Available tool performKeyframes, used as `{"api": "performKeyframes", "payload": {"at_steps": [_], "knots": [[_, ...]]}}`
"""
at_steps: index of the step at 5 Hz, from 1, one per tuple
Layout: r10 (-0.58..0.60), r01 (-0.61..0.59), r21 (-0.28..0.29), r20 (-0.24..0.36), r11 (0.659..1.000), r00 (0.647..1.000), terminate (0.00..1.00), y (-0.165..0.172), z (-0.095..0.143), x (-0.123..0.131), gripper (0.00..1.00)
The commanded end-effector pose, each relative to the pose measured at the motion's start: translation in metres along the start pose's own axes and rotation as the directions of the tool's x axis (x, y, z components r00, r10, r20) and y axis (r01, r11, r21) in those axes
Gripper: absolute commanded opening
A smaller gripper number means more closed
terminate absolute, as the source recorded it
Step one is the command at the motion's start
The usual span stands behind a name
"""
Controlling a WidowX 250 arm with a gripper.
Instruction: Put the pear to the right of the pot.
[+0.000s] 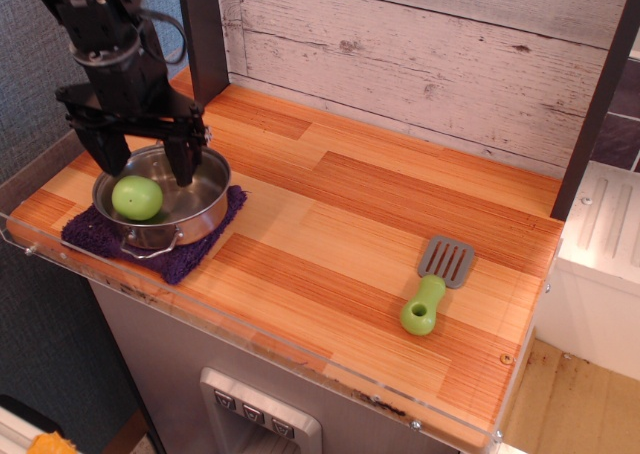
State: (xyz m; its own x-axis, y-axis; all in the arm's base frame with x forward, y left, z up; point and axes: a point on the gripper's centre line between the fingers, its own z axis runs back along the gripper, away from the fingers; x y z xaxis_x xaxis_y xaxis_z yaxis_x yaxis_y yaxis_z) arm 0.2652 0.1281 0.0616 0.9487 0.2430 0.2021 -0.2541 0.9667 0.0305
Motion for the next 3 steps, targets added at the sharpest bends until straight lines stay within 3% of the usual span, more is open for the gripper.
{"api": "performKeyframes", "payload": {"at_steps": [1,2,3], "knots": [[-0.039,0.040,0.023,-0.052,0.999,0.998,0.00,-0.002,-0.014,-0.006,1.00],[-0.041,0.042,0.009,-0.083,0.999,0.996,0.00,-0.002,-0.023,-0.009,1.00],[-0.043,0.043,0.002,-0.079,0.999,0.996,0.00,-0.004,-0.026,-0.009,0.00]]}}
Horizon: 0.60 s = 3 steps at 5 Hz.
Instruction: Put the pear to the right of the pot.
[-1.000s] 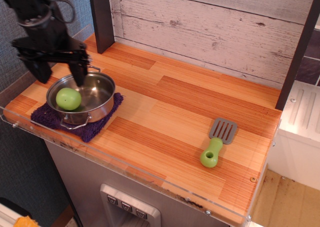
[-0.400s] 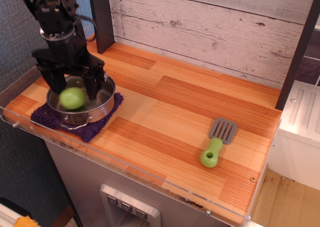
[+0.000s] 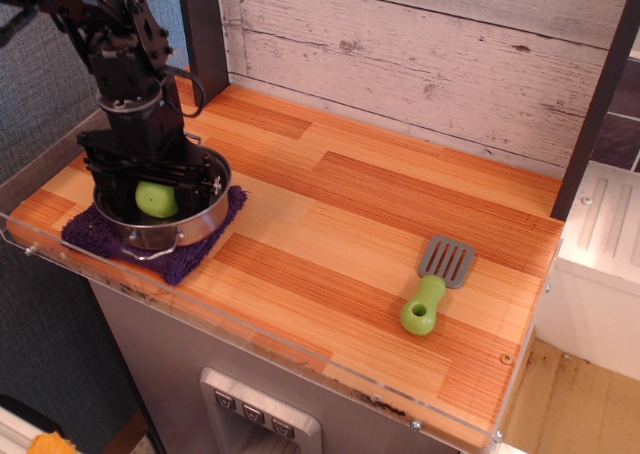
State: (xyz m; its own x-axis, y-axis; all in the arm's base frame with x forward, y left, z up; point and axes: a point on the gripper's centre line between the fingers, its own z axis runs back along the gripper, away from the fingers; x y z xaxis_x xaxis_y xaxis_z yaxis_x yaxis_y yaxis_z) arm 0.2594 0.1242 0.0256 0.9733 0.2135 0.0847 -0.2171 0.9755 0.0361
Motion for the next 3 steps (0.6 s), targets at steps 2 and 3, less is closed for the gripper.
{"api": "performKeyframes", "payload": {"at_steps": [2,3], "knots": [[0.001,0.001,-0.014,0.134,1.000,0.991,0.00,-0.009,0.045,0.019,0.00],[0.000,0.007,-0.035,0.188,0.999,0.982,0.00,-0.020,0.082,0.034,0.00]]}}
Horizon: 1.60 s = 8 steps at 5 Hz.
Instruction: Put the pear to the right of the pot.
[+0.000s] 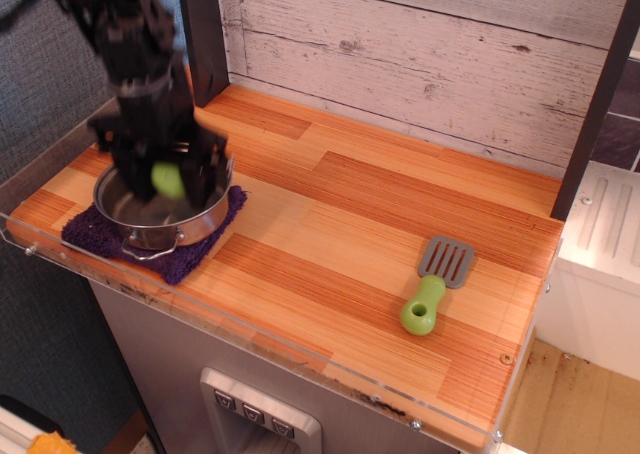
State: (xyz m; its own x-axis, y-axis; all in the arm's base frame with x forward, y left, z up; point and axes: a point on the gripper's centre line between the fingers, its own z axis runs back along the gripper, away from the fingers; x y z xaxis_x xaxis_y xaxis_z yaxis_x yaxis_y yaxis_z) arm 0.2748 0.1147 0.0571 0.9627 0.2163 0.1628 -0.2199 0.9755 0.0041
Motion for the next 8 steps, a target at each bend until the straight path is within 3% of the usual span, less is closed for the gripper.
{"api": "performKeyframes", "payload": {"at_steps": [1,2,3,5,8], "knots": [[-0.061,0.070,-0.050,0.164,0.996,0.985,0.00,-0.047,0.065,0.040,0.00],[-0.138,0.152,-0.119,0.125,0.981,0.983,0.00,-0.094,0.053,0.045,0.00],[-0.166,0.176,-0.120,0.091,0.977,0.982,0.00,-0.116,0.046,0.026,0.00],[-0.064,0.072,-0.112,0.073,0.991,0.995,0.00,-0.107,0.025,-0.007,0.00],[-0.154,0.148,-0.118,-0.044,0.982,0.987,0.00,-0.129,-0.022,-0.033,0.00]]}}
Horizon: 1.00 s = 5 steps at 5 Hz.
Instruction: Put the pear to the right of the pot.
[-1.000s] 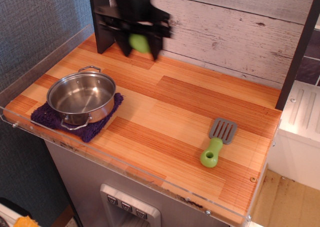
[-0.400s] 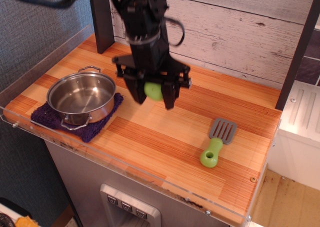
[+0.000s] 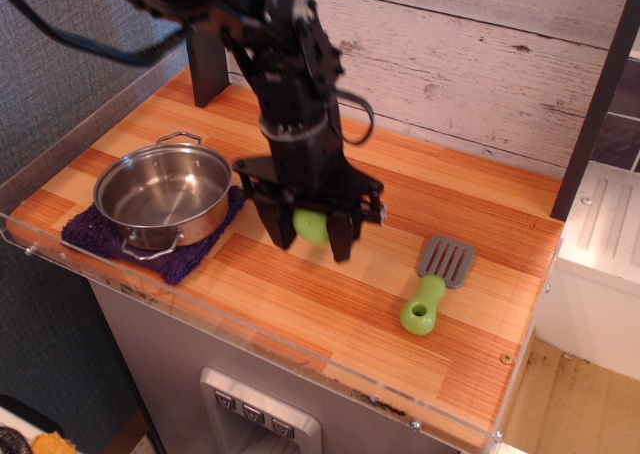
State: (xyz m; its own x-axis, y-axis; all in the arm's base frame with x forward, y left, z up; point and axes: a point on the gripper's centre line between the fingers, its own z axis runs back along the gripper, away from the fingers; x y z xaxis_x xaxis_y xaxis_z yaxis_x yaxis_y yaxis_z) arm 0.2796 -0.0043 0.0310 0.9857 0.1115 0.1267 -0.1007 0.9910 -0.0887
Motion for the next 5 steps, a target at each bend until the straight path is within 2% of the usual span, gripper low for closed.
{"api": "performKeyframes", "payload": {"at_steps": [1,2,4,5], "knots": [[-0.087,0.088,0.010,-0.056,0.996,0.995,0.00,-0.016,-0.007,-0.014,0.00],[-0.112,0.116,0.032,-0.099,0.993,0.989,0.00,-0.008,-0.012,-0.025,0.00],[-0.067,0.070,0.031,-0.091,0.997,0.994,0.00,0.007,-0.006,-0.037,0.00],[-0.089,0.092,0.035,-0.074,0.995,0.993,0.00,0.000,0.000,-0.036,1.00]]}}
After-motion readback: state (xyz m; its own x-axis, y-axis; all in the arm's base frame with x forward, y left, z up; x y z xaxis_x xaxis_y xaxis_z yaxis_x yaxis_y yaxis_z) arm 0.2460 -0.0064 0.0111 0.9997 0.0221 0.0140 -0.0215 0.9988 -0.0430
